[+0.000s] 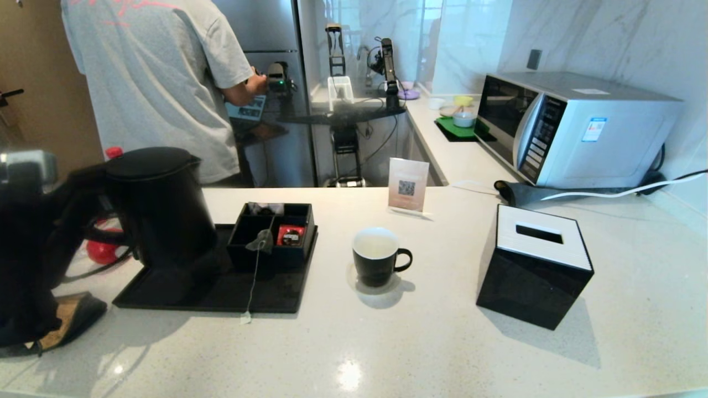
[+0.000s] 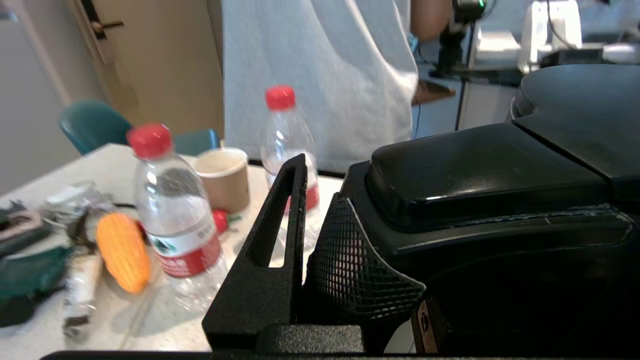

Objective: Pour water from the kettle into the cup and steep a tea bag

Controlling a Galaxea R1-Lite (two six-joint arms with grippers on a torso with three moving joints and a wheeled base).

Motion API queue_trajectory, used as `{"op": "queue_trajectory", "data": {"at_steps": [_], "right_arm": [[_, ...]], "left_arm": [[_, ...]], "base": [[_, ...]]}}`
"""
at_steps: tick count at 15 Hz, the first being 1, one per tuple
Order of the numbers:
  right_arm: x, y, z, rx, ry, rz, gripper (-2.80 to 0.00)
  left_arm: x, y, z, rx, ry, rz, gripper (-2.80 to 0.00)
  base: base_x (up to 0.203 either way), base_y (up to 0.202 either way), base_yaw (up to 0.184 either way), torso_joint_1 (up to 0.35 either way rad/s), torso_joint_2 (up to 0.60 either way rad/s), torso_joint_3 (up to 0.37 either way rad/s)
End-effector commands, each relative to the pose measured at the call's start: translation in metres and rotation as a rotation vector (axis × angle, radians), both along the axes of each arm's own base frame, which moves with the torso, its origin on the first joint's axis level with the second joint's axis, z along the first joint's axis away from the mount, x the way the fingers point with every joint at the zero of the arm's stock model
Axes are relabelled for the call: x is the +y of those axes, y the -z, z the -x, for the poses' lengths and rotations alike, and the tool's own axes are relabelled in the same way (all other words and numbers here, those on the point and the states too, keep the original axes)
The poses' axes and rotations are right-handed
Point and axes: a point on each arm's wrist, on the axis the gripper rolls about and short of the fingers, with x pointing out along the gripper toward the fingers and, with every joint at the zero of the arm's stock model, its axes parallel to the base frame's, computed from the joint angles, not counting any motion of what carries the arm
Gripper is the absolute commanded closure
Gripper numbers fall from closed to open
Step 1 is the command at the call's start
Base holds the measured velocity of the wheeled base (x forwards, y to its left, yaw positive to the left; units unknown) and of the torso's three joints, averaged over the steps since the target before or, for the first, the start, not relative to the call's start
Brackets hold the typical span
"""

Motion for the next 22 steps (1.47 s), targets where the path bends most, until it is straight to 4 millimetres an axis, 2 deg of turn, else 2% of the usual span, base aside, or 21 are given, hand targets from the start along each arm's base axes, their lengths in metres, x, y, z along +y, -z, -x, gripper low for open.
{"op": "queue_trajectory", "data": {"at_steps": [1,5,10,14,17,22], "right_arm": [[0.0,0.0,0.0,0.001,-0.001,0.001,0.0],[0.0,0.0,0.0,0.001,0.0,0.001,0.0],[0.0,0.0,0.0,0.001,-0.001,0.001,0.0],[0.0,0.0,0.0,0.001,-0.001,0.0,0.0],[0.0,0.0,0.0,0.001,-0.001,0.001,0.0],[0.0,0.0,0.0,0.001,-0.001,0.001,0.0]], "left_arm": [[-0.004,-0.012,0.01,-0.044,0.002,-0.015,0.0],[-0.013,-0.02,0.028,-0.049,0.072,-0.034,0.0],[-0.025,-0.02,0.066,-0.012,0.074,0.006,0.0],[-0.04,-0.032,0.083,0.019,0.116,0.019,0.0],[-0.062,-0.043,0.086,0.057,0.202,0.029,0.0],[-0.085,-0.067,0.078,0.058,0.305,0.026,0.0]], "base": [[0.0,0.0,0.0,0.0,0.0,0.0],[0.0,0.0,0.0,0.0,0.0,0.0],[0.0,0.0,0.0,0.0,0.0,0.0],[0.0,0.0,0.0,0.0,0.0,0.0],[0.0,0.0,0.0,0.0,0.0,0.0],[0.0,0.0,0.0,0.0,0.0,0.0]]}}
